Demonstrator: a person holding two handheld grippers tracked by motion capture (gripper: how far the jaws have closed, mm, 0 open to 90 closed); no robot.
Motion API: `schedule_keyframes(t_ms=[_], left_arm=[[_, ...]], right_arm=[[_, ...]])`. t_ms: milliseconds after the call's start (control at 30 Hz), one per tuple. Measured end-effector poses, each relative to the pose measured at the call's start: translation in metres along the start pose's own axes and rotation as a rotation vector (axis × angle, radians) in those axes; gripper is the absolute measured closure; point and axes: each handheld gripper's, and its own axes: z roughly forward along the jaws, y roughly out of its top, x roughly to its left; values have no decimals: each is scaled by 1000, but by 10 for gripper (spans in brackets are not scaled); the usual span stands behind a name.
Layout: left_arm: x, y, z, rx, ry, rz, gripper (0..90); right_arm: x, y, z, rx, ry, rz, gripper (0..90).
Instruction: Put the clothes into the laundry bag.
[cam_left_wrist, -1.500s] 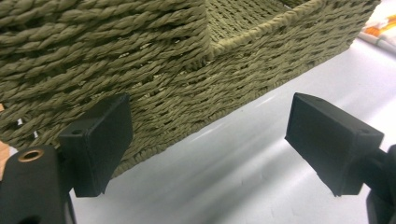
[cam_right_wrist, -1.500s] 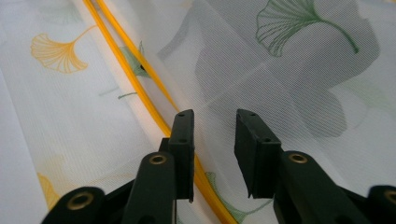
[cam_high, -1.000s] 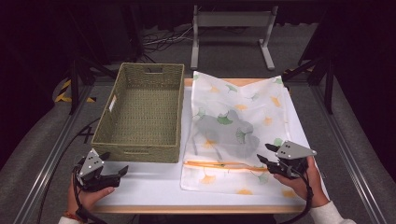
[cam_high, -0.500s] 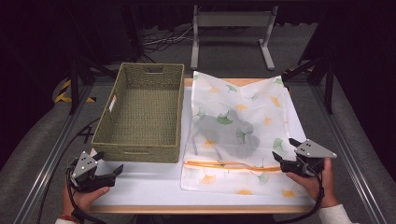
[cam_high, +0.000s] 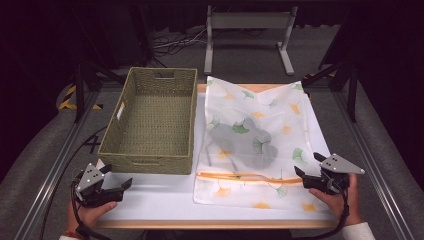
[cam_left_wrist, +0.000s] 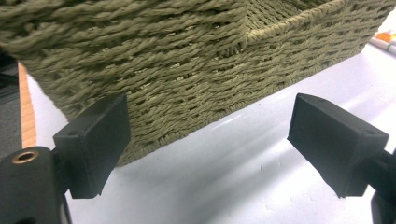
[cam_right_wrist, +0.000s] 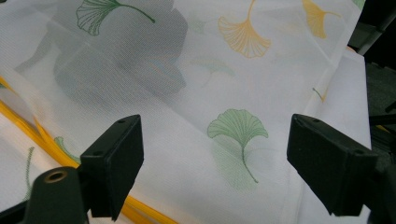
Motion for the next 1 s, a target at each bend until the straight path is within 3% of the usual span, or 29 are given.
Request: schedule_keyframes(t_ms=[267,1000], left_arm=[[2,1,0,-1,26,-4,123],[4,0,3,21,39,-19,112]], right_arm=[[2,-1,2,7,-4,-23,175],[4,0,3,4,-2,-27,156]])
